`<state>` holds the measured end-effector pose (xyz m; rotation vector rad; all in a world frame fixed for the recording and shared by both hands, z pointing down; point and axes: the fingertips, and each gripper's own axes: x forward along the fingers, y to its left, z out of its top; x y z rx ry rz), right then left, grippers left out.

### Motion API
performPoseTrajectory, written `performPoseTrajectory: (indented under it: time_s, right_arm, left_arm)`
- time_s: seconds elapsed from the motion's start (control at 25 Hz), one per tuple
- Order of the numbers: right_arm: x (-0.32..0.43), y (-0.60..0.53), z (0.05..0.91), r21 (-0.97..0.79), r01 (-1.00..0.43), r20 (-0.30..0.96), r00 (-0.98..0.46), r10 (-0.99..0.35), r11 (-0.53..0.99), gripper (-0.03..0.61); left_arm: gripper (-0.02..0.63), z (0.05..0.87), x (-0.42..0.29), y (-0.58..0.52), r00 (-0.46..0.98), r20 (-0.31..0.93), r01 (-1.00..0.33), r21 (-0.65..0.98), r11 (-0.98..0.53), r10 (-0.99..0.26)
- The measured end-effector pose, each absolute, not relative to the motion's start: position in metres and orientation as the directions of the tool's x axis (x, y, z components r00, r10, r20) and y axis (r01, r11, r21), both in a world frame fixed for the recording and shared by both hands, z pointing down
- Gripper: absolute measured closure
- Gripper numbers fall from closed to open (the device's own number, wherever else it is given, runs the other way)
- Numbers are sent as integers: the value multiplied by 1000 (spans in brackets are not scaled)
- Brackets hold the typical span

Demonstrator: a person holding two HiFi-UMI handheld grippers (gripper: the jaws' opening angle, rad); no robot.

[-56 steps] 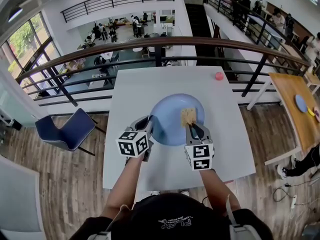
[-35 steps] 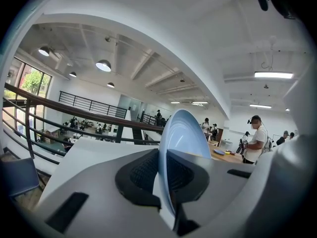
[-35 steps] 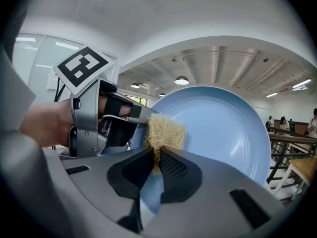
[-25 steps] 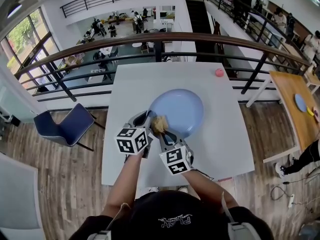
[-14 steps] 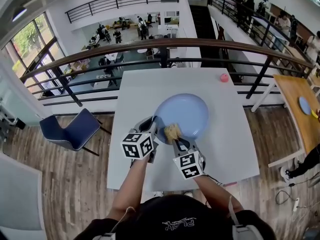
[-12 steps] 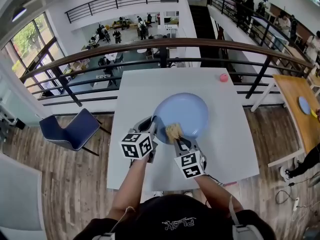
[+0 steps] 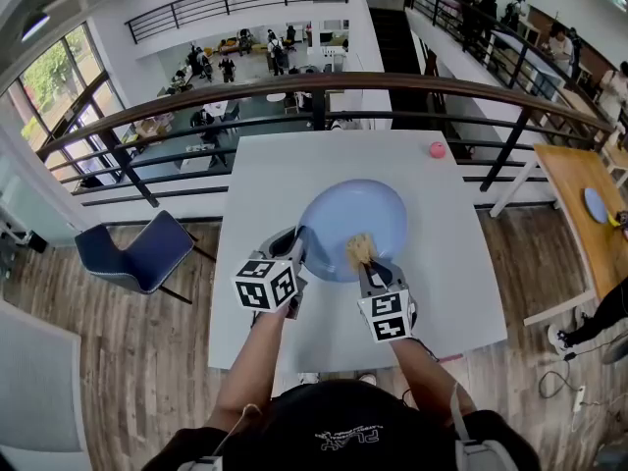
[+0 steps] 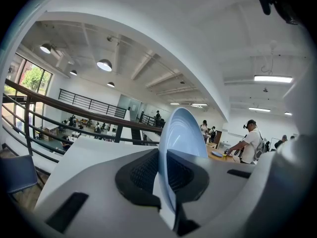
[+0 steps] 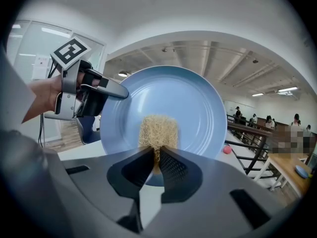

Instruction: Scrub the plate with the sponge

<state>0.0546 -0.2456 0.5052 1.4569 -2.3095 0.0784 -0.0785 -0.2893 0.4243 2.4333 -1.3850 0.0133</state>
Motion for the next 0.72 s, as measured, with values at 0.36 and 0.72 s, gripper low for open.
performPoseTrajectory:
  time_s: [0.36,0.72]
  right_arm:
    - [74,-264,495,148,-910,347,-319,-882,388,534]
    - [99,-281,491,145,-938,311,-259,-914,315,534]
  left_arm:
    - [584,423,-81,-289,517,176,-842,278,-462,-838]
    - [584,433,-78,-285,523,195,-843,260,-470,-830]
